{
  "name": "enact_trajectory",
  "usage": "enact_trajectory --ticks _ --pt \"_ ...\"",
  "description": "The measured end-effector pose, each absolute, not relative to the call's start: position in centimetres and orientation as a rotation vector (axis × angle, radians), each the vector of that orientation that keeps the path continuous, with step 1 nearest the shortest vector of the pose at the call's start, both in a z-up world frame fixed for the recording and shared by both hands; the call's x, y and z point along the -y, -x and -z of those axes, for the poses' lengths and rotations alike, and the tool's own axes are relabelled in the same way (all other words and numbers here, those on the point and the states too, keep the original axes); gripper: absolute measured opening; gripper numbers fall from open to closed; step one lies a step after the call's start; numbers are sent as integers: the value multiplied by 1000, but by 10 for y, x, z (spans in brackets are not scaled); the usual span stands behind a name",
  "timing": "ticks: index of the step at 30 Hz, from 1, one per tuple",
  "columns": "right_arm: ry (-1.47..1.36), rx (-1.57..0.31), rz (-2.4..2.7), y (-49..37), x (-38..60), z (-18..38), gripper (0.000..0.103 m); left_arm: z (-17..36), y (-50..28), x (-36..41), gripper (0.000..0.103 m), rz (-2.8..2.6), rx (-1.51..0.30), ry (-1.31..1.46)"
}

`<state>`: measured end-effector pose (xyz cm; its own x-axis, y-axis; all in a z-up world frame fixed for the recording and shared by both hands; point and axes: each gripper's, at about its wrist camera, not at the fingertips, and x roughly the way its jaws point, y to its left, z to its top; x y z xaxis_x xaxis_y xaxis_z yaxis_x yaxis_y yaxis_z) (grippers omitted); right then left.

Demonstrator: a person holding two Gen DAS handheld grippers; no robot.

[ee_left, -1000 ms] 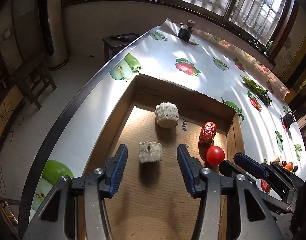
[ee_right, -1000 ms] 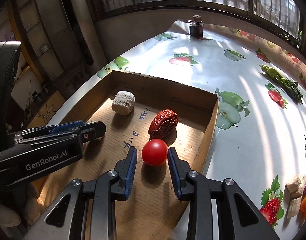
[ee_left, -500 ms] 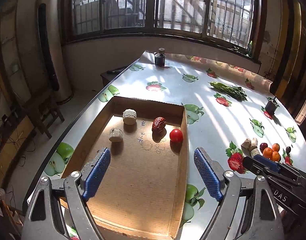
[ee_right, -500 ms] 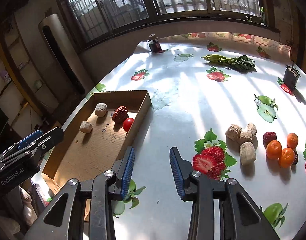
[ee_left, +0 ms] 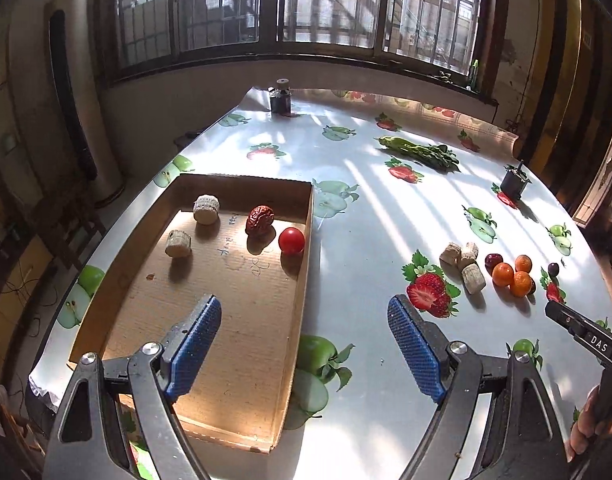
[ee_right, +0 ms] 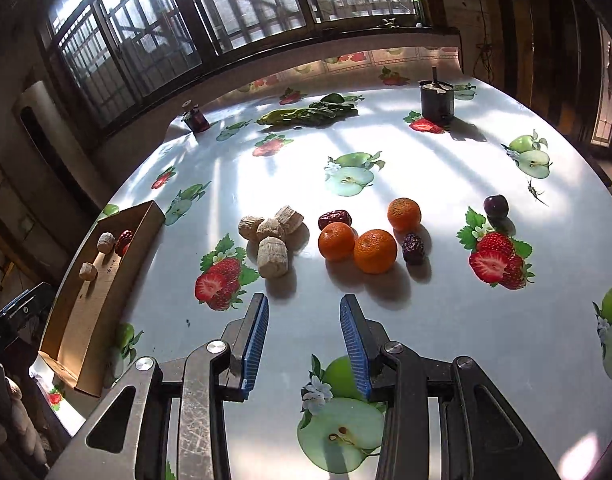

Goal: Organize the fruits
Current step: 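Move both open grippers back to the remaining pastries and fruit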

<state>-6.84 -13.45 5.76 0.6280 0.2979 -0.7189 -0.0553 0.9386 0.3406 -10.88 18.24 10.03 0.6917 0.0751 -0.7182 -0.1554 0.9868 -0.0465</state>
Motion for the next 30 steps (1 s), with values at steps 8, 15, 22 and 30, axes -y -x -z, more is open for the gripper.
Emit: enact_trajectory --ticks 8,15,22,30 --pt "-364 -891 -114 61 188 -47 40 -79 95 -157 85 -58 -864 117" --pt "-367 -915 -162 24 170 -36 40 -66 81 -142 85 -1 -890 160" --pt "-372 -922 -185 -10 153 -18 40 -63 65 -134 81 84 -895 212" --pt "-400 -908 -214 -13 156 -9 39 -47 27 -92 73 193 -962 217"
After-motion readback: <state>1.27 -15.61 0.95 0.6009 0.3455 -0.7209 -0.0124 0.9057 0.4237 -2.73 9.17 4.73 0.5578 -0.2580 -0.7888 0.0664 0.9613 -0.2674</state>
